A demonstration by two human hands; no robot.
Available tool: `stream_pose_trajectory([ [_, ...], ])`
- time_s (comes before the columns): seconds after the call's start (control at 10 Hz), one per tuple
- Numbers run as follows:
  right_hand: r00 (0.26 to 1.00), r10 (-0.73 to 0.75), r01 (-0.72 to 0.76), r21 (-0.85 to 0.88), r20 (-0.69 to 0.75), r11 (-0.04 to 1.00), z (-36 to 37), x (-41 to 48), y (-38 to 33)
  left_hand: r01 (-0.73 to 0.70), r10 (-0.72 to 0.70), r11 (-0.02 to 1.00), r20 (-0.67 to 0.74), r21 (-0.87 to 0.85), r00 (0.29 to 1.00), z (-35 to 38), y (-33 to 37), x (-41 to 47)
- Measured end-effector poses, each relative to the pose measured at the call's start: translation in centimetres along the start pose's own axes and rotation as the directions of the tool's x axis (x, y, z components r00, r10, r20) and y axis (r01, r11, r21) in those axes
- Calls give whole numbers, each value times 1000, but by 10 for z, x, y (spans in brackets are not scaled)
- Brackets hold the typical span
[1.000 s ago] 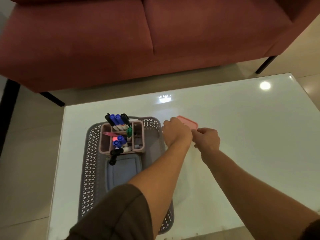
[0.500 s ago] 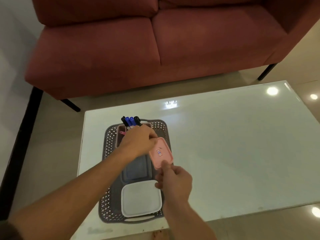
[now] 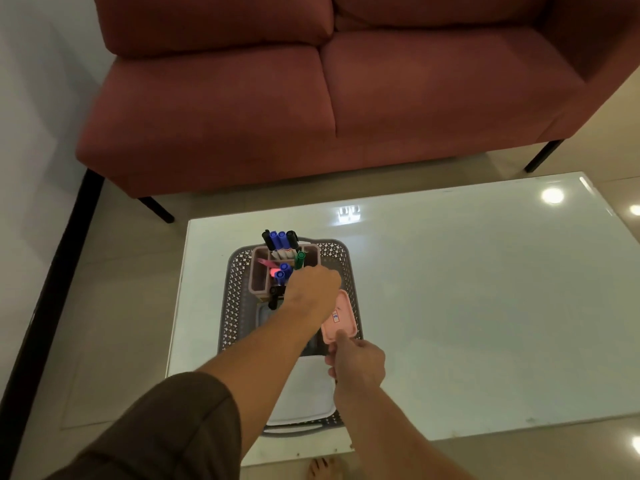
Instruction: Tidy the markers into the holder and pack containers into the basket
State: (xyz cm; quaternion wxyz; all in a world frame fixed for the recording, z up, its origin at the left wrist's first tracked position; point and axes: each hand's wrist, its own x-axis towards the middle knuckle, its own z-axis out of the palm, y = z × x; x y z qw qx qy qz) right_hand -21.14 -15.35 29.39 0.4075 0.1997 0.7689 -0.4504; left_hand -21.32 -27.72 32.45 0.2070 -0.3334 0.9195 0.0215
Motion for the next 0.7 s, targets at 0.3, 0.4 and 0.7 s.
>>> stream_pose_trajectory([
  [0.3, 999, 47, -48, -113, -11, 992, 5, 19, -5, -70, 65, 983, 35, 170, 997, 11, 14, 4],
  [0.4, 997, 46, -32, -221, 56, 975, 8, 24, -12, -83, 77, 981, 44, 175, 996, 14, 14, 8],
  [0.7, 984, -105, 159, -444, 144, 882, -2, 11, -42, -30, 31, 999, -32, 16, 999, 5, 16, -4],
])
